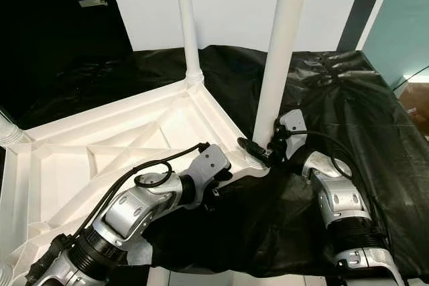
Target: Building children table
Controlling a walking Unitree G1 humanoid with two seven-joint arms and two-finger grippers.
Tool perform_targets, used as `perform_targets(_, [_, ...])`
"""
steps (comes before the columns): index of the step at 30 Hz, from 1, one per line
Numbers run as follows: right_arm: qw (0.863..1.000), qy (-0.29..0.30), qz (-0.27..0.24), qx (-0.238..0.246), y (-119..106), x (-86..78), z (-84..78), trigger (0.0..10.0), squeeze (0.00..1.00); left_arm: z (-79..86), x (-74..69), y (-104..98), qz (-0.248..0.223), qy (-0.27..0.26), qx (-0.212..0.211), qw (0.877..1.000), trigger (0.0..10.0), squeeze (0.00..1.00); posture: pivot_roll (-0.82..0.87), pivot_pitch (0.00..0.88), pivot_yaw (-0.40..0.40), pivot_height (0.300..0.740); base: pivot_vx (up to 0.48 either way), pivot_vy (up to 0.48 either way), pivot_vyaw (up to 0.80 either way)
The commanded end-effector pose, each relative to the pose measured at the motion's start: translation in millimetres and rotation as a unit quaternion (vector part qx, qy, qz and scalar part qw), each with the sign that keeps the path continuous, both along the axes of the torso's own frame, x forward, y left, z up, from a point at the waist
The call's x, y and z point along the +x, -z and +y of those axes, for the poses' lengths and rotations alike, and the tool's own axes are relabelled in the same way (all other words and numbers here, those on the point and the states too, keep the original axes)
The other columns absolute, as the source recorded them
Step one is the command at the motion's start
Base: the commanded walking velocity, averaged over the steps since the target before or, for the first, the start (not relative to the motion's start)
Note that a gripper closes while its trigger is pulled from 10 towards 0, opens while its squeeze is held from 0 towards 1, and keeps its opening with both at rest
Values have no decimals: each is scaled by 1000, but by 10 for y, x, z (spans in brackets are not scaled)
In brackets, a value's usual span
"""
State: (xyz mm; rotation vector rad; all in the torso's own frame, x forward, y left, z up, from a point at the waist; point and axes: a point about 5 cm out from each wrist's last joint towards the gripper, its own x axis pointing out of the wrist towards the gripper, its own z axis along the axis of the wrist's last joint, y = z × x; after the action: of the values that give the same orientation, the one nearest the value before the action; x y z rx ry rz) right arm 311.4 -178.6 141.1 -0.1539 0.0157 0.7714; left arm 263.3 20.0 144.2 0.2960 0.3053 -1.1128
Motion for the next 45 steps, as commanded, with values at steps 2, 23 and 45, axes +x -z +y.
perform_targets(2, [1000,-19,15,7,55,-32,88,10000,0,68,63,13,-21,-55,15,998,10000,0,-69,0,37,740,0,0,0])
perform_targets(23, [1000,-10,15,1,49,-17,76,10000,0,-16,50,160,-17,-49,43,998,0,0,-72,0,41,740,0,0,0])
perform_targets(45, [971,235,-10,39,78,-81,364,10000,0,4,92,147,-21,-49,55,997,10000,0,-71,4,39,740,0,0,0])
